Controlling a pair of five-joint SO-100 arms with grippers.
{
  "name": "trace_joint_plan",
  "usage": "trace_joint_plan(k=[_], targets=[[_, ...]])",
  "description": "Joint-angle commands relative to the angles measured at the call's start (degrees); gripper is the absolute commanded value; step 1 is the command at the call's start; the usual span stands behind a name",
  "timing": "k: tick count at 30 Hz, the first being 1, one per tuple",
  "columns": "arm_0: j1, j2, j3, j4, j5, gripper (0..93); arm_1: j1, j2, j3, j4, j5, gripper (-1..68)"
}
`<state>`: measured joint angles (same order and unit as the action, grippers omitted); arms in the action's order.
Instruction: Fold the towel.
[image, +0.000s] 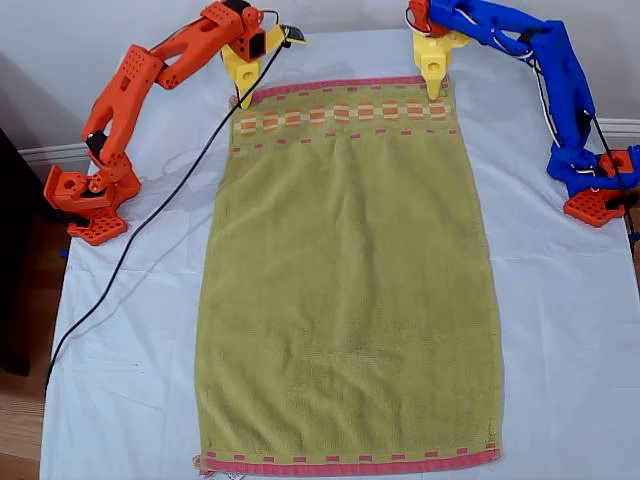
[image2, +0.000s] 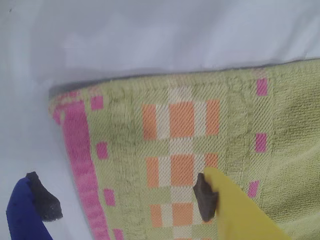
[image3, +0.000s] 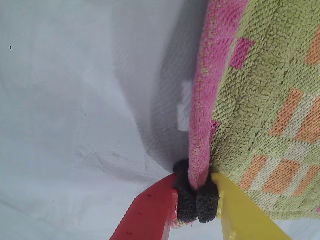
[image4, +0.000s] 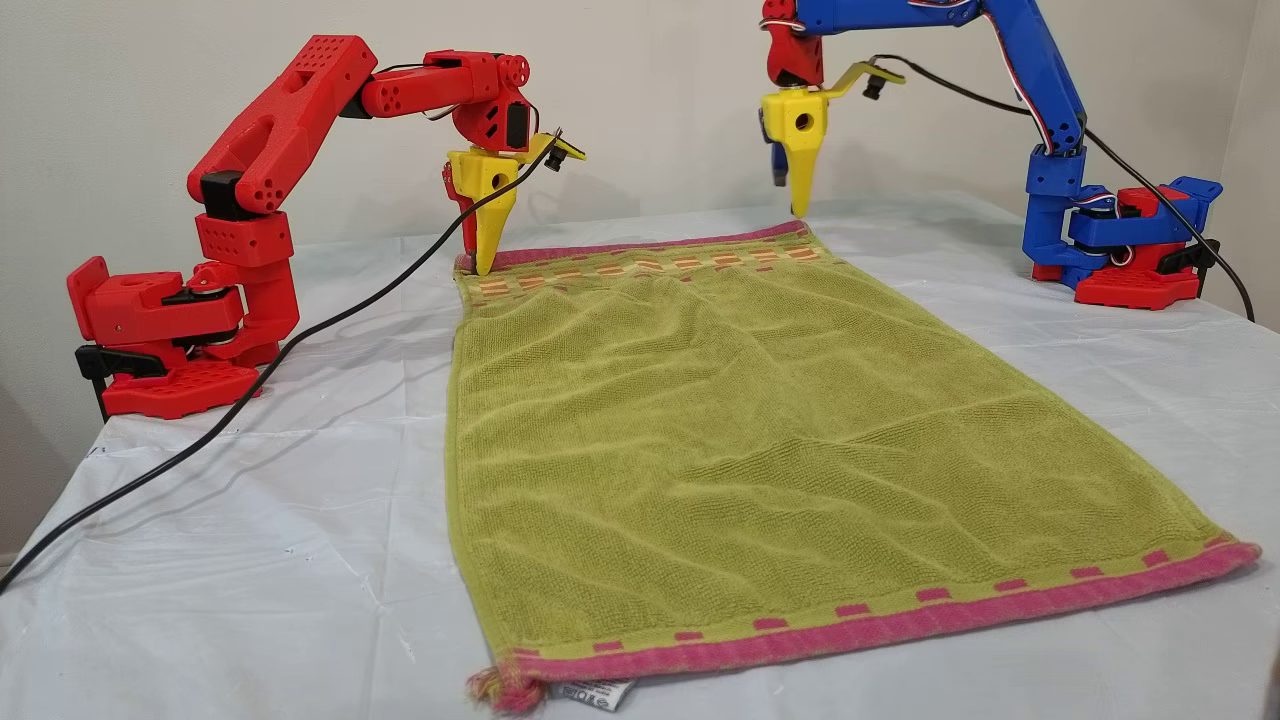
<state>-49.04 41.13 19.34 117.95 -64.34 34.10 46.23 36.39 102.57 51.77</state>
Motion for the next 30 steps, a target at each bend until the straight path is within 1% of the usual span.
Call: trace_joint_plan(k=[1,6,12,20,30], targets=[[1.05,1.85,-2.20,0.53,0.26,0.2,-0.18,0.53,-9.05,0.53,-2.29,55.1],[1.14,1.41,-2.46,0.53,0.53,0.2,1.41,-3.34,-12.48,0.53,-6.24,51.6],[1.85,0.62,-4.04,0.53,0.62,0.2,3.78,-2.81,-15.12,0.53,-8.96,48.6],[2.64,-0.18,-5.27,0.53,0.62,0.2,7.21,-5.98,-12.48,0.53,-12.30,47.2],[3.60,-1.41,-6.33,0.53,0.62,0.2,7.21,-15.21,-16.70,0.53,-13.18,46.4]])
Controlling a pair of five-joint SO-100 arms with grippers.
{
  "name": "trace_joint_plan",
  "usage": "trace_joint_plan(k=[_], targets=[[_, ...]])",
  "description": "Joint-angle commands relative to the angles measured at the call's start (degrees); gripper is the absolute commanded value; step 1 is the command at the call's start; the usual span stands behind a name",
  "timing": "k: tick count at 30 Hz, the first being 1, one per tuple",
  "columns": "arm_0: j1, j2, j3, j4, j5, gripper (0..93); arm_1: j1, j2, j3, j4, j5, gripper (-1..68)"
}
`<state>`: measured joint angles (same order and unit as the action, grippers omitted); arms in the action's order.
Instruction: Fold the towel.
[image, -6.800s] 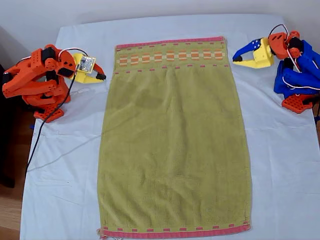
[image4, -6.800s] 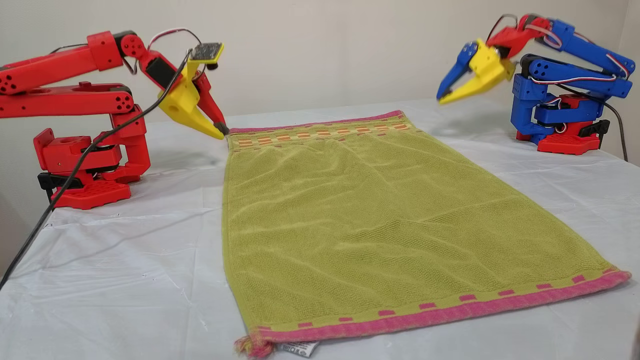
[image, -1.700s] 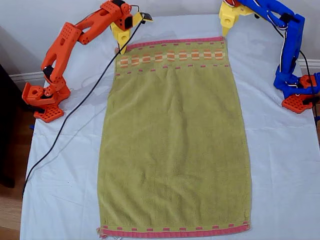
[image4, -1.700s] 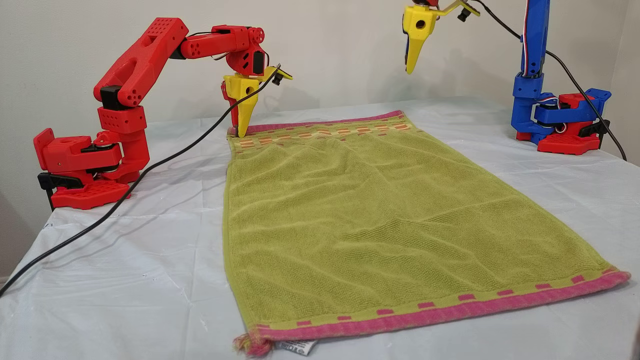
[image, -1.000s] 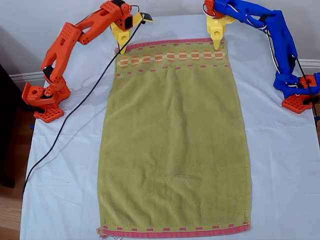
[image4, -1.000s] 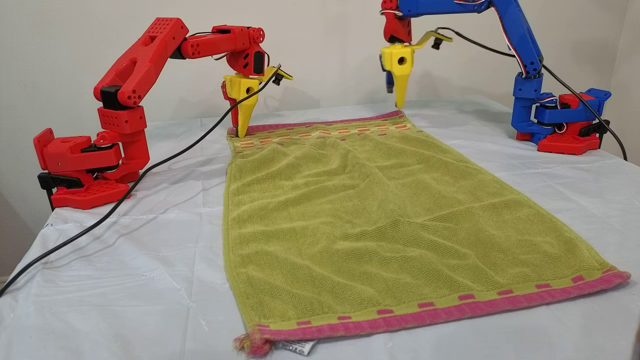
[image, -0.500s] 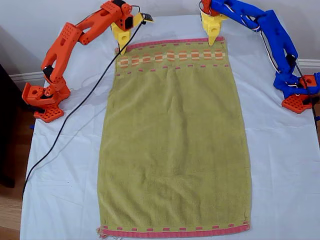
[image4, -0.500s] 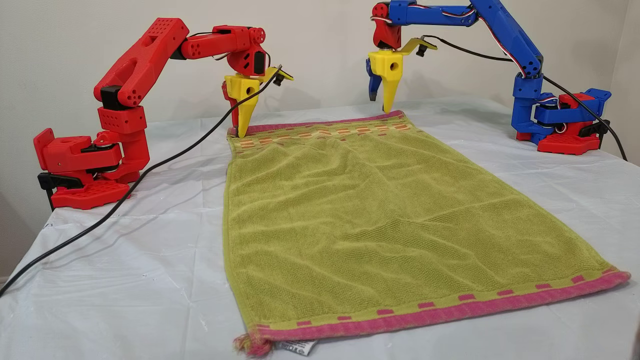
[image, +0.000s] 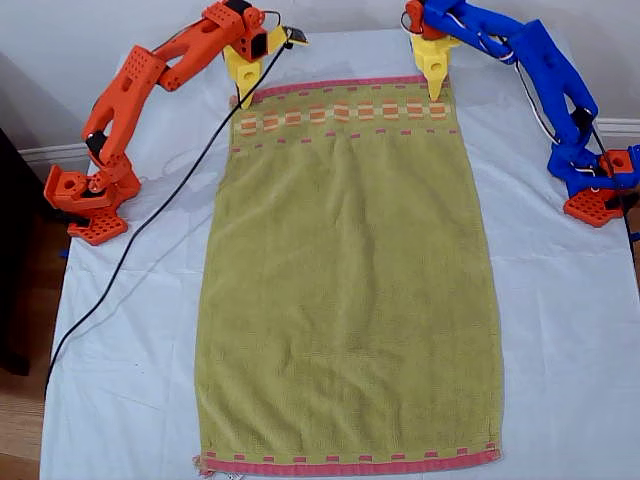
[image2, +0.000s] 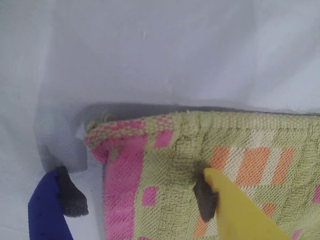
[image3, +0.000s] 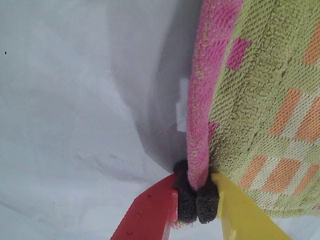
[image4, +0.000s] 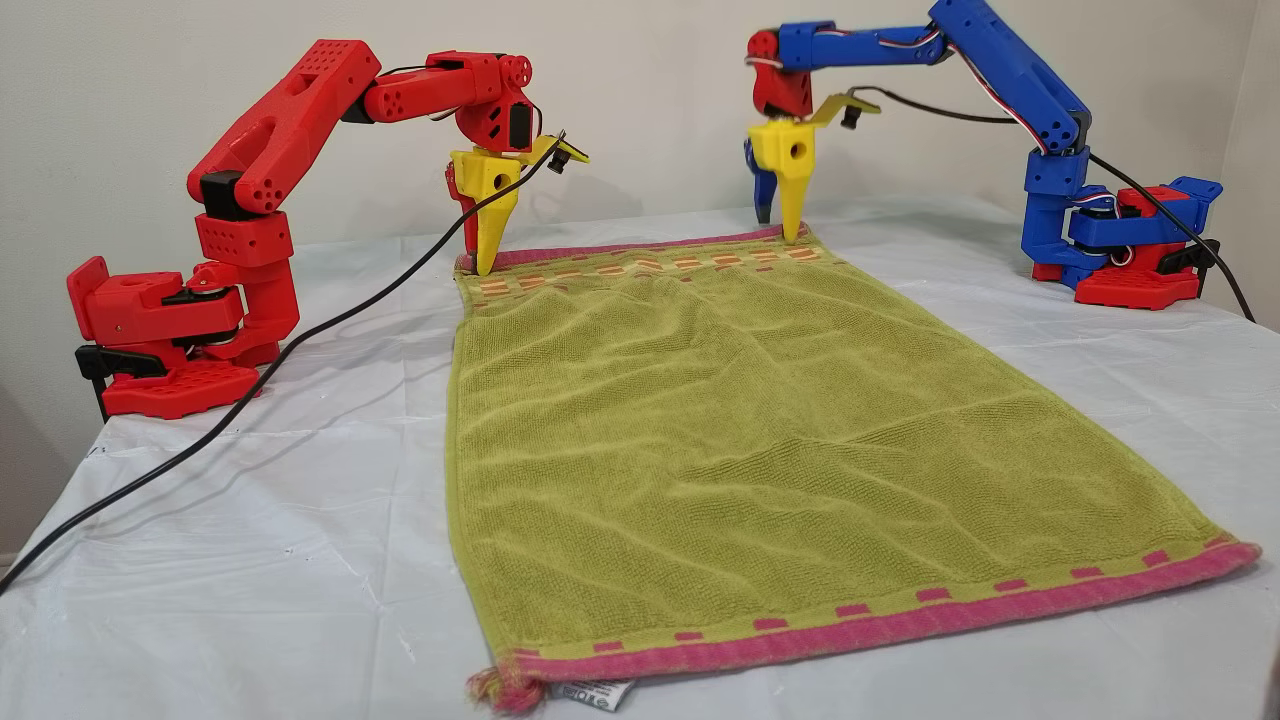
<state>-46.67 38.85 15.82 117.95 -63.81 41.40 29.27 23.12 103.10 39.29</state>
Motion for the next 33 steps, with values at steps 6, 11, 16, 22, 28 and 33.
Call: trace_joint_plan(k=[6,11,16,22,28,33], targets=[[1.14,0.97,-3.34,0.53,0.35,0.2,1.41,1.85,-3.43,0.00,-2.90,46.3],[1.41,0.97,-3.96,0.53,0.44,0.2,2.20,1.93,-2.99,0.00,-2.64,47.3],[1.23,1.14,-3.16,0.53,0.44,0.2,3.43,1.76,-2.55,0.00,-2.64,7.5],[1.23,1.32,-2.99,0.53,0.53,0.2,4.75,2.37,-0.53,0.00,-5.62,0.3],[1.32,2.90,-1.67,0.53,0.62,0.2,3.78,2.20,-1.05,0.00,-5.98,0.3],[2.29,5.98,-0.79,0.53,1.41,0.2,1.67,6.42,-1.67,0.00,-5.10,0.3]])
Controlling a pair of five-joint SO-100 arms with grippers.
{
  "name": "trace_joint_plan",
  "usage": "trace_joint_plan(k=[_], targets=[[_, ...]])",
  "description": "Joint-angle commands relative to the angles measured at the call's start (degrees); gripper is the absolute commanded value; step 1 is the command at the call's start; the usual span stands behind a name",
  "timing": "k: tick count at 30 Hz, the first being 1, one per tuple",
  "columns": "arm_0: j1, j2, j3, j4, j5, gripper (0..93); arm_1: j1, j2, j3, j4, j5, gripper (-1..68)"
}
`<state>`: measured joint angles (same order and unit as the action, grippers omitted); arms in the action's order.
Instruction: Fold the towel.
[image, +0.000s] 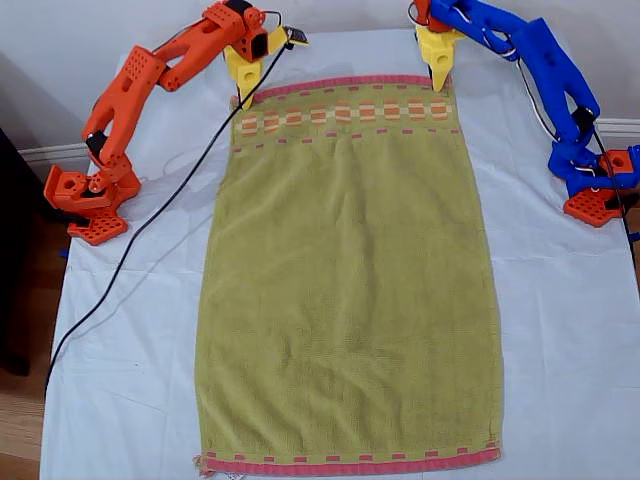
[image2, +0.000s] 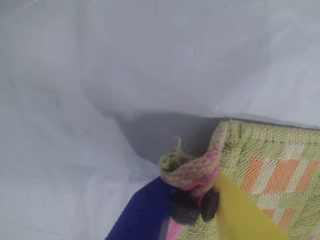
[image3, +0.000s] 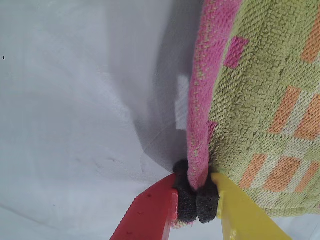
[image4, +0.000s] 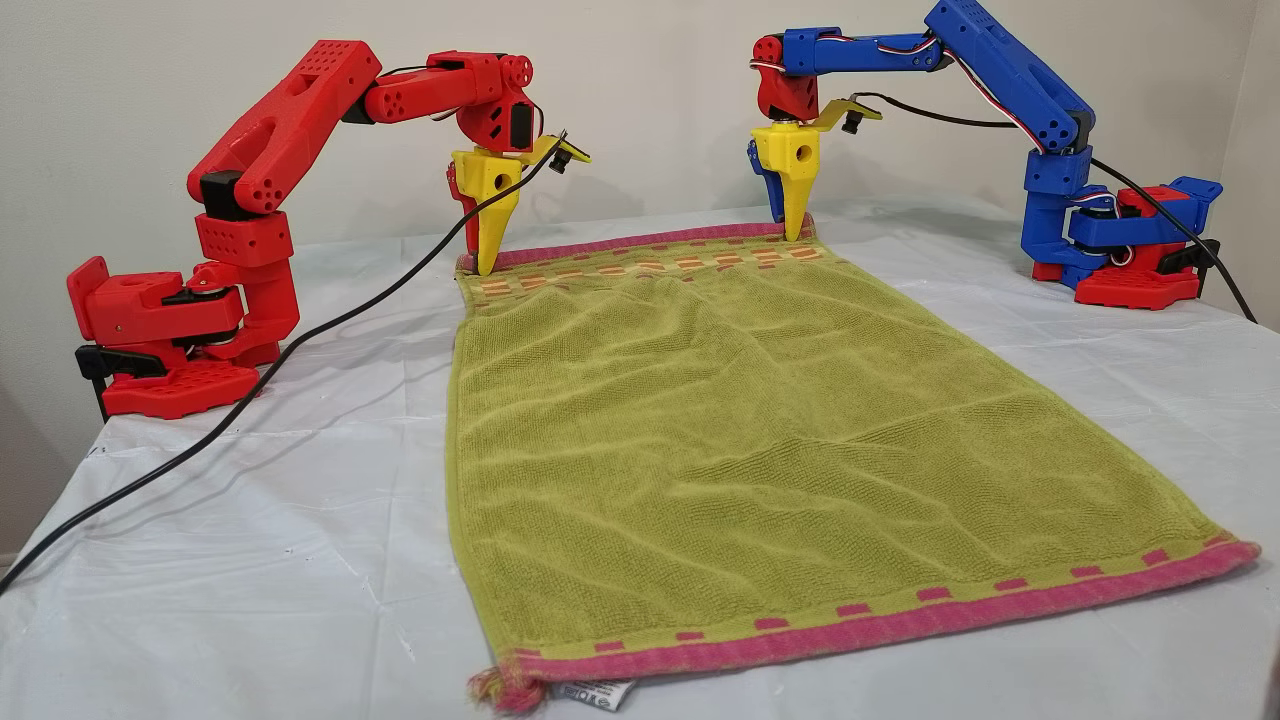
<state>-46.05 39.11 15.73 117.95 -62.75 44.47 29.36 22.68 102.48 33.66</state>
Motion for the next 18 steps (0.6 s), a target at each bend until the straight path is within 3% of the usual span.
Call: trace_joint_plan(k=[1,13,18], targets=[[1.76,6.59,-0.35,0.53,0.53,0.2,-1.76,7.65,-1.49,0.62,0.70,0.3],[7.21,22.76,9.40,0.53,4.83,0.2,-5.45,29.44,3.87,0.62,3.69,0.3],[6.06,35.51,19.16,-0.44,7.91,0.2,-7.21,37.79,7.38,0.62,5.62,0.3]])
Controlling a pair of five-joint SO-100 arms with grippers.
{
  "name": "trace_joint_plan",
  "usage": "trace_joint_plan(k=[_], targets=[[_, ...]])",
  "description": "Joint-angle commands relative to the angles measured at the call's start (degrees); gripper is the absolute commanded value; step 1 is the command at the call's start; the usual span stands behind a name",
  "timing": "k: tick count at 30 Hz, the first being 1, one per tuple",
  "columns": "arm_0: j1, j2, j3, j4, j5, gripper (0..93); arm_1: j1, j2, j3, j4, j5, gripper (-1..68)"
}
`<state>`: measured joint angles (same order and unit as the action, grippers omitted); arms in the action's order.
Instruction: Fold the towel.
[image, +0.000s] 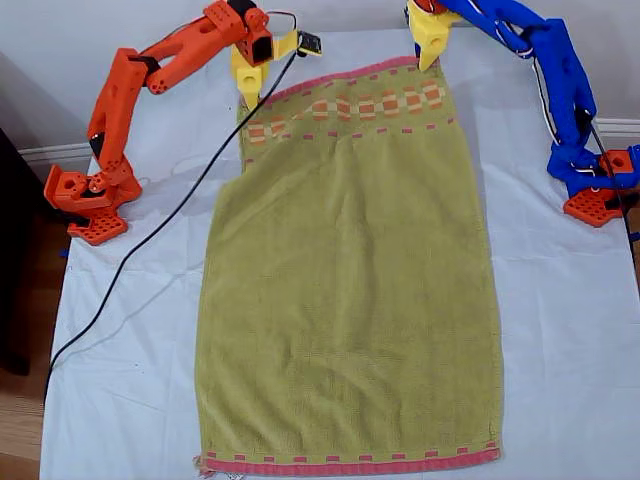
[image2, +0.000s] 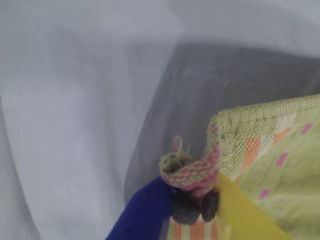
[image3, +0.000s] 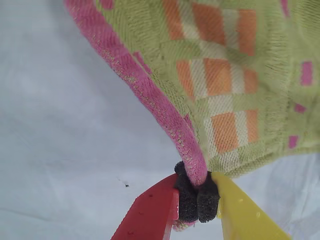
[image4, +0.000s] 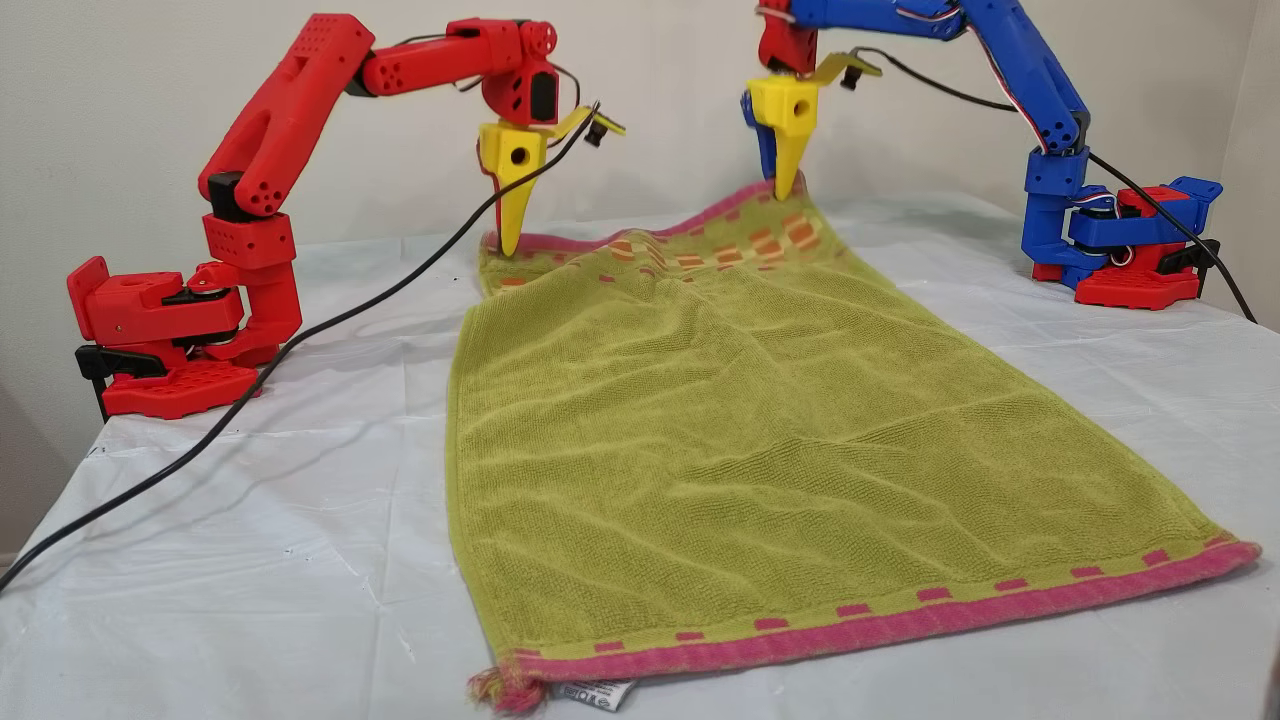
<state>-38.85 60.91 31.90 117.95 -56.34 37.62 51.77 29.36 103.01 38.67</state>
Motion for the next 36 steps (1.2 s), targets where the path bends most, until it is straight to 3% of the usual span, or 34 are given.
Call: trace_joint_plan(k=[1,8,15,18,23,27,32,36], targets=[[-1.76,16.79,4.83,0.09,2.46,0.2,-0.97,17.67,2.90,0.09,0.70,0.3],[-2.02,36.21,18.72,0.53,8.79,0.2,-4.83,29.97,15.21,0.09,3.78,0.3],[5.71,54.23,28.92,-1.76,19.69,0.2,-10.20,43.86,26.46,0.09,8.09,0.3],[9.58,56.16,29.00,-1.49,19.95,0.2,-13.89,47.46,28.39,0.09,10.02,0.3],[21.09,55.37,27.86,-0.97,19.16,0.1,-21.09,50.71,30.94,0.09,14.94,0.3],[30.50,55.11,26.10,-0.18,15.38,0.1,-30.50,49.92,31.38,0.09,20.74,0.3],[36.04,56.43,24.79,0.53,12.39,0.1,-37.18,51.59,31.29,0.09,26.89,0.3],[44.30,57.22,26.19,-0.44,8.96,0.1,-43.68,55.20,34.98,0.09,34.37,0.3]])
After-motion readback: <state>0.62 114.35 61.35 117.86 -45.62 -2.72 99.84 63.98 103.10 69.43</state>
